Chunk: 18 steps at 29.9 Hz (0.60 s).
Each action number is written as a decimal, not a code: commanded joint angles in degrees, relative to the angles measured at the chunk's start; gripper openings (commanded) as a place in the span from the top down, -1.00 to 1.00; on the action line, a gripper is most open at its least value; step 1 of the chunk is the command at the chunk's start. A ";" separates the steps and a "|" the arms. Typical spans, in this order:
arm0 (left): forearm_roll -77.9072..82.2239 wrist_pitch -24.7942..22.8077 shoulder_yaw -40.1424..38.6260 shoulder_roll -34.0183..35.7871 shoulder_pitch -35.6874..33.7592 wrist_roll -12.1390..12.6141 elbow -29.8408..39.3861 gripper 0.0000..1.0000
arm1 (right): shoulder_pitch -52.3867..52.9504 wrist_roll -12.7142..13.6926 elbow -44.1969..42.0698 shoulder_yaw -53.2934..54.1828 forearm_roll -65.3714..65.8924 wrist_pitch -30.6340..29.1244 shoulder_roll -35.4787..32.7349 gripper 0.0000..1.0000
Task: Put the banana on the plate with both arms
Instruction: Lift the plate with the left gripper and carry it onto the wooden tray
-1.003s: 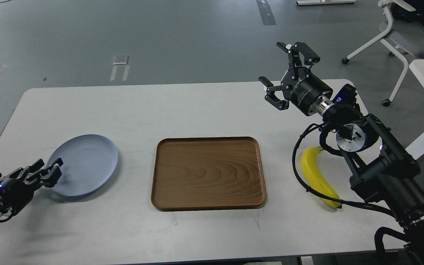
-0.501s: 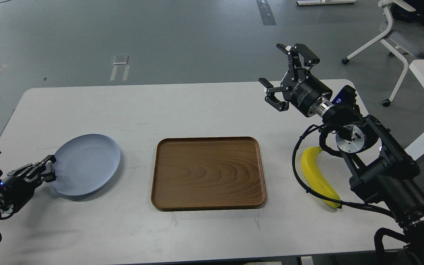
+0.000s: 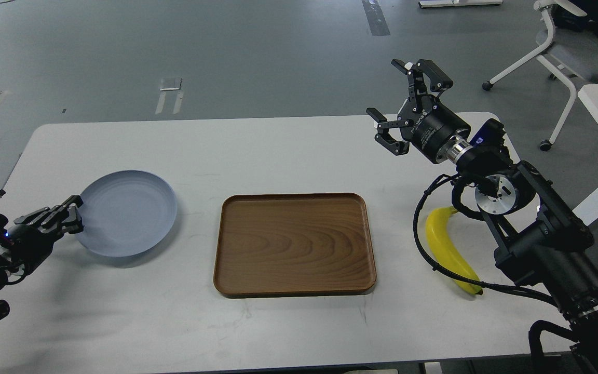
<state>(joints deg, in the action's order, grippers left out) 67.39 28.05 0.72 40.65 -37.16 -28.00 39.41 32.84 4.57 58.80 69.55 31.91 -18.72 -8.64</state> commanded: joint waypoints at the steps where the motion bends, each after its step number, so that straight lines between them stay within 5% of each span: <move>1: 1.59 -0.10 0.33 -1.19 -3.87 0.00 1.89 1.00 | -0.06 0.00 0.00 -0.03 0.00 0.00 -0.06 -1.00; 18: 7.14 -4.05 9.91 -10.05 -14.43 0.00 13.15 1.00 | 0.12 0.00 0.00 -0.03 0.00 -0.09 -0.06 -1.00</move>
<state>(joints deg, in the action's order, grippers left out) 74.52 25.65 10.58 33.77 -50.80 -27.99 52.36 32.96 4.57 58.80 69.54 31.91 -18.72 -8.78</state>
